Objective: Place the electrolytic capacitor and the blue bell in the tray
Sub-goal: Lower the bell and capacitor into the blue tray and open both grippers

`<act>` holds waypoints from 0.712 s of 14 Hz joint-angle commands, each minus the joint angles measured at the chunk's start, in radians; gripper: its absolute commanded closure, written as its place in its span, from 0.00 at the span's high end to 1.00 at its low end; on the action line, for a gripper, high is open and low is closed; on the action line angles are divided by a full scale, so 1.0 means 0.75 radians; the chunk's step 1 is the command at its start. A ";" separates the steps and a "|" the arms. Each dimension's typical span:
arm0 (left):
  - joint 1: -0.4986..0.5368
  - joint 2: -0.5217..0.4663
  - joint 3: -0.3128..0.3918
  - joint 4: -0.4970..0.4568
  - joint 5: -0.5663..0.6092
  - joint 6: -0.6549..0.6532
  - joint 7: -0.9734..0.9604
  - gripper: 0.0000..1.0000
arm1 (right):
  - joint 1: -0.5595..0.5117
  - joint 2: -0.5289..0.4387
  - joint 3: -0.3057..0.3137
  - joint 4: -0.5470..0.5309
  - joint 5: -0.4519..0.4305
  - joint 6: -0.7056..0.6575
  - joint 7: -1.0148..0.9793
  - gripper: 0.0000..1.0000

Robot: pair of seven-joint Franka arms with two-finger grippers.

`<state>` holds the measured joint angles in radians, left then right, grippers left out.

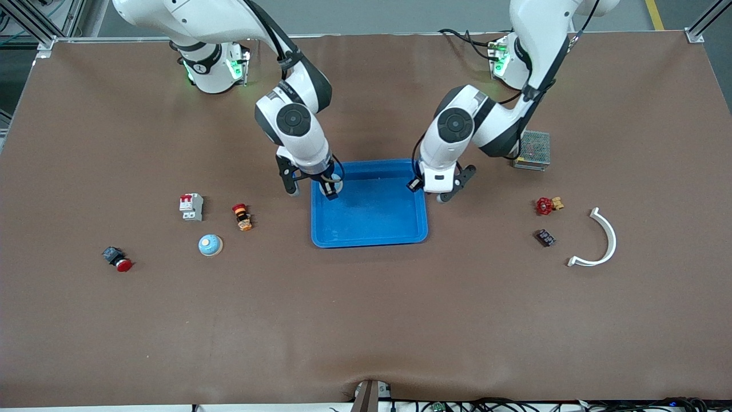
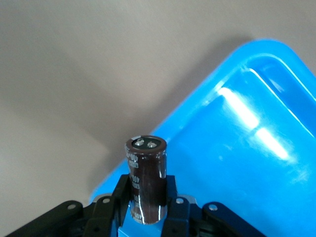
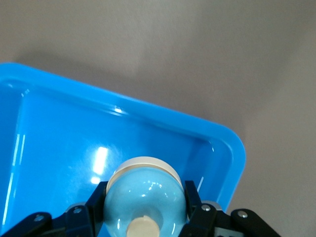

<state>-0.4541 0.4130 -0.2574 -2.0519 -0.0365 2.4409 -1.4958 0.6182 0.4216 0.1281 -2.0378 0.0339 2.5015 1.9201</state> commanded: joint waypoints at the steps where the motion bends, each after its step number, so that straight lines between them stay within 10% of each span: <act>1: -0.069 0.124 0.012 0.148 0.002 -0.019 -0.116 0.00 | 0.047 -0.016 -0.015 -0.022 0.004 0.015 0.050 0.00; 10: -0.080 0.255 0.012 0.220 0.010 -0.003 -0.122 0.00 | 0.055 0.086 -0.028 -0.022 -0.015 0.142 0.050 0.00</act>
<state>-0.5081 0.5880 -0.2522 -1.9143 -0.0365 2.4435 -1.5726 0.6500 0.4700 0.1177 -2.0533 0.0331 2.5782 1.9403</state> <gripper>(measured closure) 0.665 0.339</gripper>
